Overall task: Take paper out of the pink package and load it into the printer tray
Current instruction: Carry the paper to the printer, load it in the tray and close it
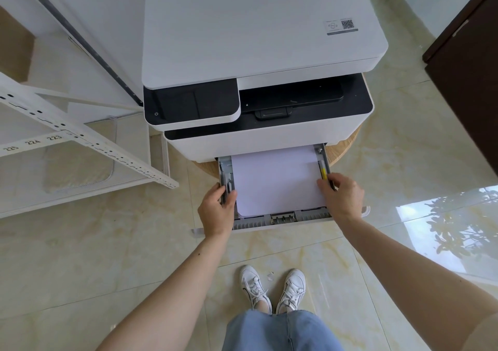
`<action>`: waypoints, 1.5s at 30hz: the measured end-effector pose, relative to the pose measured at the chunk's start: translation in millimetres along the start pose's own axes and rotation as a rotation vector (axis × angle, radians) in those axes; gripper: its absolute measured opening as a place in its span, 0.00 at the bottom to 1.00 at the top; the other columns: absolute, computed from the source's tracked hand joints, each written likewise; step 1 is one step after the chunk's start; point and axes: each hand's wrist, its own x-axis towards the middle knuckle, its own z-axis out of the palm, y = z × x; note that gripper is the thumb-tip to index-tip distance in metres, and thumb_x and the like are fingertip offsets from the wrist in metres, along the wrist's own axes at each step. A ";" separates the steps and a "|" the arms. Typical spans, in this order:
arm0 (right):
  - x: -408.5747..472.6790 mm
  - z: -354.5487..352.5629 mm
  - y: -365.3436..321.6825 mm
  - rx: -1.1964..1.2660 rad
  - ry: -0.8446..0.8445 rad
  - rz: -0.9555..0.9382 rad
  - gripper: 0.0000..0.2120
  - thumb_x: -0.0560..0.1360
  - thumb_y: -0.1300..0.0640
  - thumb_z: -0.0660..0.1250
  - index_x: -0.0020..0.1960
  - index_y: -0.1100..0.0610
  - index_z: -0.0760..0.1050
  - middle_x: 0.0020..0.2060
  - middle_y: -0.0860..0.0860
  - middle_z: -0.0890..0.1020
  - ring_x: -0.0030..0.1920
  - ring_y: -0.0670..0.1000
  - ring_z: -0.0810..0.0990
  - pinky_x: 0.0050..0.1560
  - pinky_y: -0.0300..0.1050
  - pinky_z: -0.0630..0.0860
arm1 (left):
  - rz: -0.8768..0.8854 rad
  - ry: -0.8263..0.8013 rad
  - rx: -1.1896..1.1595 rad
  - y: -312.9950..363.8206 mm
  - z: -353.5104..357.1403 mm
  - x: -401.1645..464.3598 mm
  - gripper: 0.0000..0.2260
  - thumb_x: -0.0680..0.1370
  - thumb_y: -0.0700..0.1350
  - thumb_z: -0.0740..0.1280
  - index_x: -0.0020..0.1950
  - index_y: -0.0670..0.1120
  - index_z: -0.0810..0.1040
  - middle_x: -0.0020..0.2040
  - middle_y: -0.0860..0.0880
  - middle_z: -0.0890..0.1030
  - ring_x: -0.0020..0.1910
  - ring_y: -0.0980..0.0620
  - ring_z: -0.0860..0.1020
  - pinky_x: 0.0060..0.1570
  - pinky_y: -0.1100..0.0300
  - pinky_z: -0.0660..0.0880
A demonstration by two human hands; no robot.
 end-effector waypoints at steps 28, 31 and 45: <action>1.5 -1.1 -1.8 0.008 -0.015 -0.017 0.09 0.73 0.59 0.70 0.49 0.61 0.83 0.53 0.55 0.82 0.45 0.52 0.74 0.48 0.43 0.69 | -0.069 -0.038 -0.080 0.9 0.3 4.7 0.09 0.74 0.41 0.71 0.51 0.37 0.83 0.39 0.67 0.71 0.39 0.69 0.71 0.41 0.76 0.65; 1.2 -5.2 -3.0 -0.030 -0.054 -0.029 0.09 0.74 0.57 0.69 0.50 0.61 0.83 0.54 0.56 0.81 0.47 0.54 0.75 0.50 0.43 0.69 | 0.013 -0.058 0.010 6.0 -6.0 3.2 0.09 0.75 0.43 0.70 0.48 0.37 0.82 0.41 0.61 0.75 0.38 0.65 0.72 0.40 0.70 0.68; -6.4 -38.2 2.3 -0.355 -0.477 -0.172 0.38 0.70 0.39 0.71 0.72 0.56 0.65 0.73 0.51 0.66 0.65 0.56 0.73 0.63 0.56 0.73 | 0.143 -0.624 0.396 4.5 -51.0 -9.8 0.42 0.70 0.62 0.71 0.77 0.49 0.56 0.79 0.51 0.49 0.77 0.53 0.55 0.67 0.61 0.58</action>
